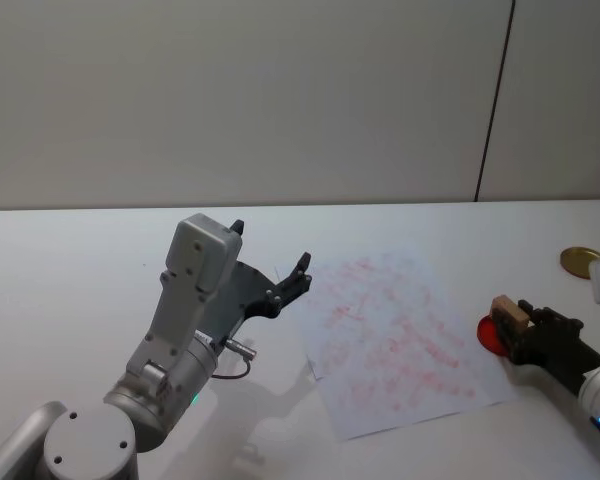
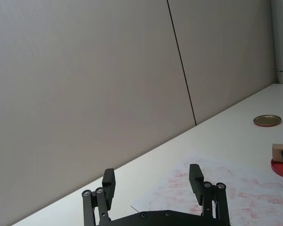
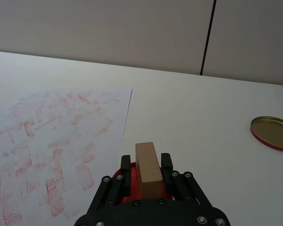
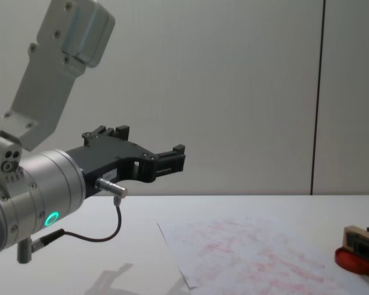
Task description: Use the one hand to pick up the stamp and affix it onto the A4 paper.
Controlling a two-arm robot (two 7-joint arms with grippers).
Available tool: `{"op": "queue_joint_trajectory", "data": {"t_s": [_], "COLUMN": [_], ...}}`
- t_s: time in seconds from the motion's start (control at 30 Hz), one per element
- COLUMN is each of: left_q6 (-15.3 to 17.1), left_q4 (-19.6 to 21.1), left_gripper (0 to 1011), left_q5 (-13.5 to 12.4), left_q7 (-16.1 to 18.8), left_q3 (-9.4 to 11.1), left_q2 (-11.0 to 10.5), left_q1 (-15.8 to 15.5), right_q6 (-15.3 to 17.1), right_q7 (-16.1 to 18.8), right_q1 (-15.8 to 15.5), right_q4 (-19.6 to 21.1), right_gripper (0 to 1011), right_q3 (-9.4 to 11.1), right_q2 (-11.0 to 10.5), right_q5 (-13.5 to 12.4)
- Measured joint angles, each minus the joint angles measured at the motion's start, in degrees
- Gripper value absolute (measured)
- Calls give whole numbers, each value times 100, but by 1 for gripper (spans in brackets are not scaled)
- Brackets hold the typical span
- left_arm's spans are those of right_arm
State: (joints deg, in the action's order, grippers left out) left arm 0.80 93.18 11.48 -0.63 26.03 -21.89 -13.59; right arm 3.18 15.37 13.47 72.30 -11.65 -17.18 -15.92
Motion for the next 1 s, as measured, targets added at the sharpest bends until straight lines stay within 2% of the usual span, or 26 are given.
{"op": "queue_joint_trajectory", "data": {"t_s": [0.07,0.2,0.23,0.63,0.83,1.0], "left_q6": [0,0,0,0,0,0], "left_q4": [0,0,0,0,0,0], "left_gripper": [993,993,993,993,993,993], "left_q5": [0,0,0,0,0,0], "left_q7": [0,0,0,0,0,0], "left_q3": [0,0,0,0,0,0], "left_q2": [0,0,0,0,0,0], "left_q1": [0,0,0,0,0,0], "right_q6": [-7,-31,-38,-264,-418,-427], "right_q7": [1,3,3,20,157,265], "right_q1": [9,29,32,15,-85,-202], "right_q4": [-13,-41,-45,27,285,511], "right_gripper": [389,234,225,220,220,220], "right_q3": [-2,-7,-8,-22,-51,-83], "right_q2": [5,16,18,24,8,-12], "right_q5": [9,30,34,74,77,34]}}
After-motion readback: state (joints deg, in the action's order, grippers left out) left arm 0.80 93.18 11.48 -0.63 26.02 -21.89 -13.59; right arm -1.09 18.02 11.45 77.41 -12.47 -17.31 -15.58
